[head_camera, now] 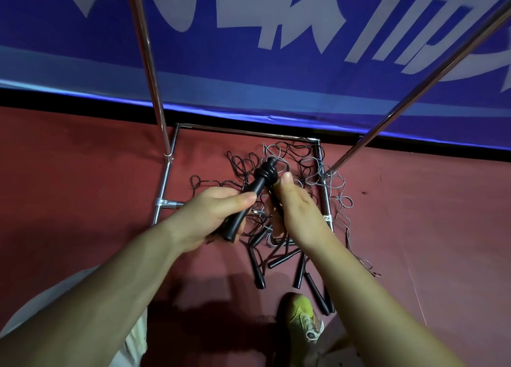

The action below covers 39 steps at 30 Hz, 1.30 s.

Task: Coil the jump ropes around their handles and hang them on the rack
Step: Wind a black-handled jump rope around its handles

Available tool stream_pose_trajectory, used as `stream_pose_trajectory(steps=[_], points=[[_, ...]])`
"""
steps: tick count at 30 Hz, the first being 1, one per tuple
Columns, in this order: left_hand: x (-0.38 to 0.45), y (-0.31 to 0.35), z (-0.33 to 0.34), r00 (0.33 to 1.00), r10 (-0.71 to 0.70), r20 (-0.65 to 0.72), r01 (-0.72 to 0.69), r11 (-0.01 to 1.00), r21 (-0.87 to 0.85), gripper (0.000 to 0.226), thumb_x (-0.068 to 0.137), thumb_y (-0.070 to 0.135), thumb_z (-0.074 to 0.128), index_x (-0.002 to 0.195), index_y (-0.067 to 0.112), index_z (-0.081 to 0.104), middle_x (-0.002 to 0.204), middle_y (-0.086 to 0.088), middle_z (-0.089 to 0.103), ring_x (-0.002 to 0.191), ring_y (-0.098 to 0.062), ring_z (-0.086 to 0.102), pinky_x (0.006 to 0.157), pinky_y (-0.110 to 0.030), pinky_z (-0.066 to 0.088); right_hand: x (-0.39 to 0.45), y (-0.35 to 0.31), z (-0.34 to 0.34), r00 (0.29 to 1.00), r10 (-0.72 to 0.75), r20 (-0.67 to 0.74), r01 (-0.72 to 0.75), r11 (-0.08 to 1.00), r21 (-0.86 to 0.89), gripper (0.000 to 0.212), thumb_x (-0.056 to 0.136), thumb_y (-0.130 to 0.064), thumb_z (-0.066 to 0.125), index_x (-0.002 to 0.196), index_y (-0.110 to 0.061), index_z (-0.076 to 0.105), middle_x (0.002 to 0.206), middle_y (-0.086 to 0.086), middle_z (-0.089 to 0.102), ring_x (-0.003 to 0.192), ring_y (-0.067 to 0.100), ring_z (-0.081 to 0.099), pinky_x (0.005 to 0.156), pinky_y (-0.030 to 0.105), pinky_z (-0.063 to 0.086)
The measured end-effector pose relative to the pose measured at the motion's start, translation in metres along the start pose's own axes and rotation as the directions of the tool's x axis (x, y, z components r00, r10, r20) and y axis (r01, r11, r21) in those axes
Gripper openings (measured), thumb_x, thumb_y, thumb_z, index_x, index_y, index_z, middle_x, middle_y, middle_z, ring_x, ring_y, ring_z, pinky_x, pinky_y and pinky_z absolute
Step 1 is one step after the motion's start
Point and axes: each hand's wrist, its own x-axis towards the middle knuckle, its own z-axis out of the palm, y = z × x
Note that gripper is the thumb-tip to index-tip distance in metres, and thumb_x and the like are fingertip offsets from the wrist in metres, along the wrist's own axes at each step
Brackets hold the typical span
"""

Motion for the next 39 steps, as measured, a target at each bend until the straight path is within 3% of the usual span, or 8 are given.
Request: stream_pose_trajectory(steps=[4,8,10,13,17,20,25,39], points=[[0.001,-0.004,-0.009,0.993,0.098,-0.06,-0.048,0.828,0.558,0.025,0.077,0.039,0.073,0.067,0.021,0.059,0.058,-0.004,0.064,0.052,-0.021,0.06,0.054,-0.037,0.049,-0.005,-0.009,-0.004,0.975,0.131,0.179,-0.12,0.99,-0.069,0.059,0.098,-0.057,0.022,0.075,-0.015,0.057,0.056,-0.004,0.053,0.05,0.011,0.049,0.052,0.02,0.038],[0.0,-0.007,-0.011,0.977,0.193,-0.085,-0.073,0.688,0.722,0.027,0.08,0.04,0.07,0.07,0.021,0.053,0.055,0.007,0.056,0.05,-0.008,0.052,0.051,-0.027,0.042,-0.002,-0.005,0.0,0.969,0.119,0.217,-0.125,0.992,0.015,0.053,0.098,-0.055,0.032,0.063,-0.017,0.045,0.051,-0.002,0.039,0.046,0.016,0.033,0.053,0.031,0.031],[0.002,-0.009,-0.012,0.992,0.118,-0.031,-0.073,0.781,0.62,0.029,0.076,0.045,0.07,0.074,0.021,0.053,0.059,0.006,0.058,0.055,-0.01,0.055,0.056,-0.029,0.044,0.0,-0.002,0.002,0.971,0.084,0.224,-0.109,0.989,0.101,0.047,0.092,-0.055,0.036,0.058,-0.022,0.039,0.052,-0.003,0.032,0.045,0.014,0.025,0.052,0.034,0.021],[-0.001,-0.013,-0.014,0.963,-0.012,0.267,-0.033,0.986,0.164,0.053,0.067,0.057,0.073,0.089,0.011,0.058,0.071,-0.004,0.068,0.073,-0.026,0.066,0.066,-0.034,0.052,-0.002,-0.005,0.004,0.961,0.006,0.277,-0.089,0.953,0.29,0.039,0.09,-0.047,0.036,0.067,-0.016,0.043,0.051,0.0,0.035,0.041,0.011,0.027,0.048,0.032,0.016],[-0.004,-0.01,-0.012,0.846,-0.049,0.53,0.232,0.931,-0.284,0.072,0.054,0.07,0.076,0.096,0.012,0.072,0.069,-0.003,0.062,0.062,-0.021,0.066,0.062,-0.036,0.057,0.0,-0.01,0.001,0.961,-0.034,0.274,-0.095,0.891,0.444,0.04,0.085,-0.05,0.032,0.073,-0.013,0.043,0.049,-0.004,0.046,0.042,0.007,0.036,0.044,0.022,0.025],[-0.004,-0.003,0.002,0.897,-0.114,0.426,0.305,0.859,-0.412,0.066,0.061,0.068,0.069,0.087,0.008,0.07,0.053,0.002,0.049,0.036,-0.011,0.047,0.038,-0.018,0.041,0.003,-0.01,-0.003,0.97,-0.088,0.226,0.007,0.941,0.337,0.044,0.094,-0.048,0.027,0.07,-0.015,0.044,0.051,-0.01,0.049,0.046,0.003,0.038,0.048,0.018,0.031],[-0.01,0.0,0.014,0.976,-0.185,0.116,0.205,0.96,-0.191,0.054,0.084,0.059,0.041,0.087,0.009,0.059,0.053,0.002,0.04,0.037,-0.01,0.033,0.036,-0.015,0.021,0.004,-0.002,-0.007,0.991,-0.008,0.134,0.016,0.998,-0.061,0.05,0.102,-0.051,0.021,0.074,-0.023,0.051,0.056,-0.016,0.047,0.053,-0.001,0.039,0.059,0.021,0.03],[-0.038,-0.006,0.038,0.976,0.056,-0.213,0.039,0.908,0.418,0.047,0.101,0.043,0.033,0.085,0.006,0.059,0.056,0.001,0.044,0.043,-0.014,0.039,0.045,-0.021,0.035,-0.041,-0.016,0.002,0.988,0.154,-0.022,-0.156,0.974,-0.164,0.065,0.101,-0.051,0.021,0.06,-0.012,0.053,0.053,-0.003,0.051,0.053,0.017,0.05,0.053,0.027,0.035]])
